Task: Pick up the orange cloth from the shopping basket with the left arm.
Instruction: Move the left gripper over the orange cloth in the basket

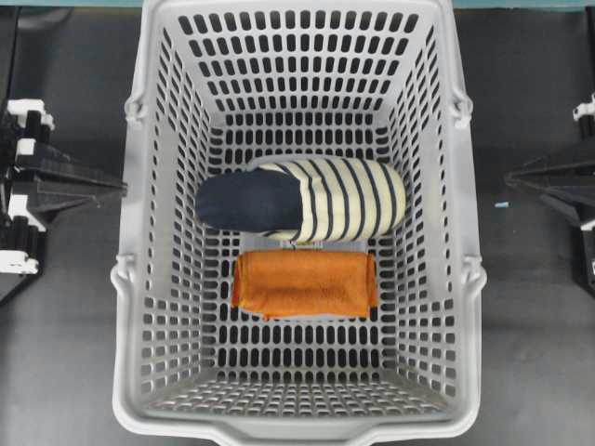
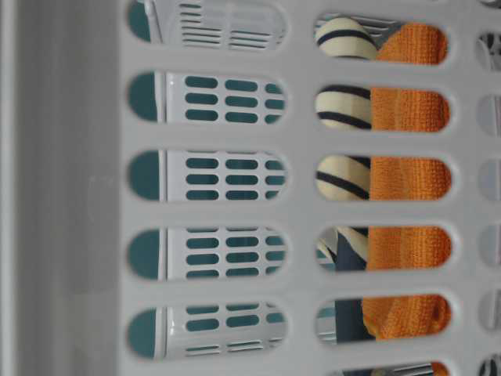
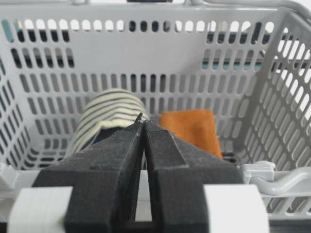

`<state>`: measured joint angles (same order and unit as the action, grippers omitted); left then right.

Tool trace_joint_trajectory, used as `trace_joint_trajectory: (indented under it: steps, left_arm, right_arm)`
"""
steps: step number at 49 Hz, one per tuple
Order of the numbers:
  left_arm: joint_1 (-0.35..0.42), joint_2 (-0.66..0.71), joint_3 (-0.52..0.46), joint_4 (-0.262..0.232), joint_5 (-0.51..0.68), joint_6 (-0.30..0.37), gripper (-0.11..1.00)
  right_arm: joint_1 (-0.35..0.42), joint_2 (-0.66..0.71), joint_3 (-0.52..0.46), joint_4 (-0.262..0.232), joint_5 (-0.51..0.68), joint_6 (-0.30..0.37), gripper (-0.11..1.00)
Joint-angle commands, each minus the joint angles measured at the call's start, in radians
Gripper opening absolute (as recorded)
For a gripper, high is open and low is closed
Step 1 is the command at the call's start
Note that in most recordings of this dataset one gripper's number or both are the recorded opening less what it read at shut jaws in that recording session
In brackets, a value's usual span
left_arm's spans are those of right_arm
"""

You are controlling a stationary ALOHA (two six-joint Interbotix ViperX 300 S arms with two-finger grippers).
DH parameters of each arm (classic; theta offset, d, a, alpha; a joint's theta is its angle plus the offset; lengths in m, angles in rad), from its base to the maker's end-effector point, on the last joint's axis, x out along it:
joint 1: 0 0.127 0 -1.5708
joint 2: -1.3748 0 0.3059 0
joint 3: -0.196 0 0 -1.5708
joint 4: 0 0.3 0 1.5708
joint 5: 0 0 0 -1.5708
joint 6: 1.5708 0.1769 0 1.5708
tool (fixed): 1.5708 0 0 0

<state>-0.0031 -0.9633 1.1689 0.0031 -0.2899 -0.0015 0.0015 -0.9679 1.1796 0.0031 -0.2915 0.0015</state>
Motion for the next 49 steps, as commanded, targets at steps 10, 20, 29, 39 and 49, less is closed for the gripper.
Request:
trace_joint_trajectory:
  steps: [10, 20, 29, 39, 49]
  left_arm:
    - [-0.003, 0.025, -0.268, 0.041, 0.347, -0.072, 0.00]
    - [-0.018, 0.189, -0.517, 0.041, 0.643, -0.072, 0.00]
    - [-0.054, 0.433, -0.778, 0.041, 0.914, -0.072, 0.00]
    - [-0.080, 0.696, -1.028, 0.041, 1.137, -0.067, 0.00]
    - [-0.092, 0.904, -1.243, 0.041, 1.316, -0.064, 0.00]
  right_arm:
    - [0.017, -0.006, -0.026, 0.018, -0.005, 0.023, -0.01]
    - [0.017, -0.008, -0.025, 0.018, 0.028, 0.026, -0.01]
    - [0.018, -0.008, -0.025, 0.018, 0.075, 0.034, -0.01]
    - [0.021, -0.020, -0.018, 0.020, 0.078, 0.054, -0.01]
    - [0.023, -0.044, -0.015, 0.018, 0.100, 0.058, -0.01]
